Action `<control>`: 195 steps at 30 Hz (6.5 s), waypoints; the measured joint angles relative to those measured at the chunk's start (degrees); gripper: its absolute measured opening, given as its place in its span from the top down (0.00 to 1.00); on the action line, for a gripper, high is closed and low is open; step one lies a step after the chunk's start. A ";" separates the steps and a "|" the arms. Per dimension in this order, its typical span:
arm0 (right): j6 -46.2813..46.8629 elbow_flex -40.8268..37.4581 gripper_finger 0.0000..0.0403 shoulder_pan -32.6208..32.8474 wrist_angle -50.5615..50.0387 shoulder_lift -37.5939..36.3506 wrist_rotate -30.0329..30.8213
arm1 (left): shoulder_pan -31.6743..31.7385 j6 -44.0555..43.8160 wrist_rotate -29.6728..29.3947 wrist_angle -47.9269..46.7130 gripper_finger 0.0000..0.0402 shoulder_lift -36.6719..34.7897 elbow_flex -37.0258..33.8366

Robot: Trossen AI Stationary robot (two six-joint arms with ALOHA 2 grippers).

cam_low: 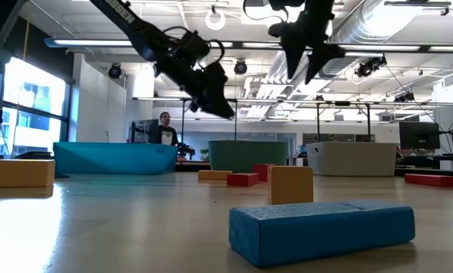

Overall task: Sort & place blocks by color
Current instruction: Put the red block into the blue bin

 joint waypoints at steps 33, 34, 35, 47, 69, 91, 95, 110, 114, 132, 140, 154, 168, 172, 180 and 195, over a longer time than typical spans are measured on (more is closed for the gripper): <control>-12.49 -31.75 0.41 8.23 43.93 0.07 -5.60 | -1.97 -3.62 0.04 -17.94 0.67 -9.91 0.00; -13.53 -32.78 0.41 8.43 45.62 0.07 -5.83 | -1.97 -3.61 0.04 -18.80 0.67 -10.62 0.00; -14.35 -33.62 0.41 8.61 47.11 0.07 -6.32 | -1.97 -3.61 0.04 -19.45 0.67 -11.34 -0.02; -21.32 -40.37 0.41 12.96 60.98 2.09 -4.99 | -1.95 -6.43 0.04 -19.46 0.67 -16.11 -0.02; -18.28 -40.37 0.41 15.19 66.60 11.30 2.17 | -1.84 -5.47 -0.02 -19.89 0.67 -16.09 -0.02; -17.50 -40.30 0.73 15.07 68.96 11.43 2.21 | -1.79 -4.88 -0.02 -19.85 0.67 -16.03 -0.02; -15.84 -40.20 0.73 14.66 68.82 11.39 1.53 | -1.79 -4.92 -0.02 -19.85 0.67 -16.03 -0.02; -28.87 -26.80 0.73 10.86 54.29 11.50 0.98 | 2.16 -13.51 0.18 -19.85 0.67 -16.03 -0.02; -32.13 -23.19 0.73 9.13 53.11 11.50 0.93 | 4.09 -13.50 0.47 -19.85 0.67 -16.01 -0.02; -47.54 -8.00 0.72 3.83 48.84 11.47 0.74 | 11.72 -30.15 12.38 -19.92 0.53 -16.01 -0.02; -55.66 -3.53 0.72 3.92 48.97 11.47 1.35 | 10.82 -35.47 17.53 -19.83 0.53 -16.01 -0.02; -61.14 -1.11 0.72 3.81 48.55 11.45 3.50 | 5.54 -40.71 17.51 -19.83 0.54 -16.01 -0.02; -62.69 -1.11 0.72 4.40 48.95 11.45 2.44 | 2.26 -42.27 16.65 -19.81 0.53 -16.01 -0.02; -62.76 -1.11 0.72 5.21 48.92 11.45 1.84 | 2.25 -42.67 16.63 -19.81 0.53 -16.01 -0.02; -62.46 -1.11 0.72 6.17 51.31 11.45 2.42 | 2.23 -43.50 17.18 -19.56 0.54 -16.01 -0.01; -61.95 -1.14 0.72 6.15 53.13 11.50 3.92 | 2.29 -40.49 17.31 -19.55 0.66 -16.12 0.07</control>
